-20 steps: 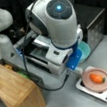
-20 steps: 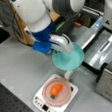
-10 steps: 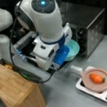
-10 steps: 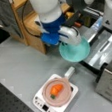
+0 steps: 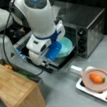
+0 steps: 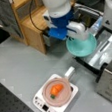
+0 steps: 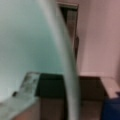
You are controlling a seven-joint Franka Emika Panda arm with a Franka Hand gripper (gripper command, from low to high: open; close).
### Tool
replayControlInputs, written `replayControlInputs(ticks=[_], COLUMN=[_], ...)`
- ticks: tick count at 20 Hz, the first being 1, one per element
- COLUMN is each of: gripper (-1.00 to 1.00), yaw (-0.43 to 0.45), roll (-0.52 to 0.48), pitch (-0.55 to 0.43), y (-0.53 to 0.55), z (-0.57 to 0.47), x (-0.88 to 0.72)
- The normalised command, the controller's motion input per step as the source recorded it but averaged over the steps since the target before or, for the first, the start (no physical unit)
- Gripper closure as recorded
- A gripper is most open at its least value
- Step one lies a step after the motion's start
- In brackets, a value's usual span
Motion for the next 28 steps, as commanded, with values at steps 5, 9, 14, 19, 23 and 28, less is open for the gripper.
replayControlInputs(ticks=[5,9,14,19,23,28], gripper=[1.0,1.0,1.0,1.0,1.0,1.0], yaw=[-0.053,-0.052,-0.061,-0.079,-0.12,-0.163], roll=[0.058,0.066,0.101,0.112,0.082,0.039], pitch=[-0.252,-0.275,-0.27,-0.241,-0.22,-0.203], y=[0.32,0.26,0.22,0.24,0.36,0.41], z=[-0.13,-0.16,-0.16,-0.12,-0.12,-0.14], x=[-0.67,-0.49,-0.33,-0.24,-0.19,-0.18])
